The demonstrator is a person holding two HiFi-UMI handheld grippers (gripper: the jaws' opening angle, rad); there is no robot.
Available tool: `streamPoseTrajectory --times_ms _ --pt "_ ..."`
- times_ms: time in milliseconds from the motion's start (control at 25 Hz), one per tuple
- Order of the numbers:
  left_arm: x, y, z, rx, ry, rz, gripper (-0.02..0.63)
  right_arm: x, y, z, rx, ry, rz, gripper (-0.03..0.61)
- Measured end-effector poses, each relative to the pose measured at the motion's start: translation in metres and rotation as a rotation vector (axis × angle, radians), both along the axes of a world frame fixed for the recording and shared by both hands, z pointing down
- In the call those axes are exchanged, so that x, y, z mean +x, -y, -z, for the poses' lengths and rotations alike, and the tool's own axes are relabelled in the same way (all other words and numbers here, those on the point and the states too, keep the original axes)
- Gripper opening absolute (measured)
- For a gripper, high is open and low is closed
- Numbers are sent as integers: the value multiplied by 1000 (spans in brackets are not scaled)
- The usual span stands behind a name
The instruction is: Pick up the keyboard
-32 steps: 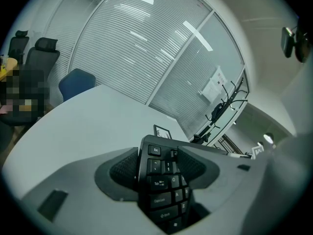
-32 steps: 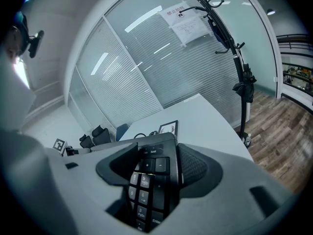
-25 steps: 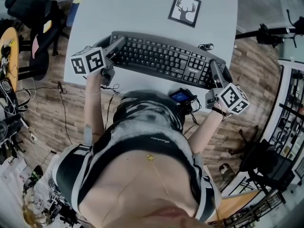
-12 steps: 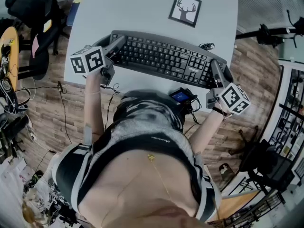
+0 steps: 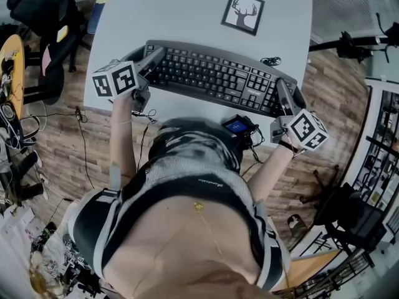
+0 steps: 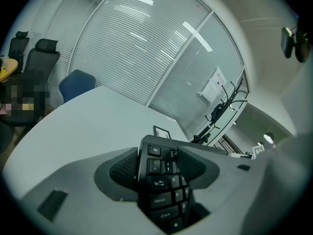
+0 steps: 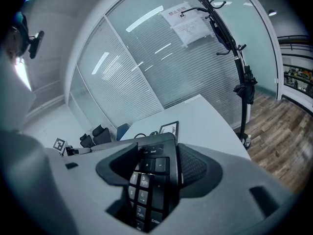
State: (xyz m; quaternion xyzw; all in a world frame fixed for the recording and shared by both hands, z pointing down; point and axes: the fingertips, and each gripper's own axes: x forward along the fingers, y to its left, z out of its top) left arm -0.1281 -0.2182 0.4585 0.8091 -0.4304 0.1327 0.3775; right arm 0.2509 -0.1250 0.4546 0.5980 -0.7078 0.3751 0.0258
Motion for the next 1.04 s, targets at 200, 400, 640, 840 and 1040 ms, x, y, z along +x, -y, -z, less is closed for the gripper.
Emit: streamPoseTrajectory --times_ms 200,400,640,840,1040 --pt "-2 -1 -1 -4 11 9 236 0 0 0 -4 -2 0 258" --pt "-2 1 2 7 19 11 236 0 0 -2 -6 -2 0 258" --pt "-1 1 -1 0 18 7 236 1 0 -5 -14 -2 -2 259" --pt "1 1 -1 -7 15 7 236 1 0 -6 -16 0 -1 259" --pt "3 -3 -7 -26 -6 -6 236 1 -2 -4 -15 -2 -4 259"
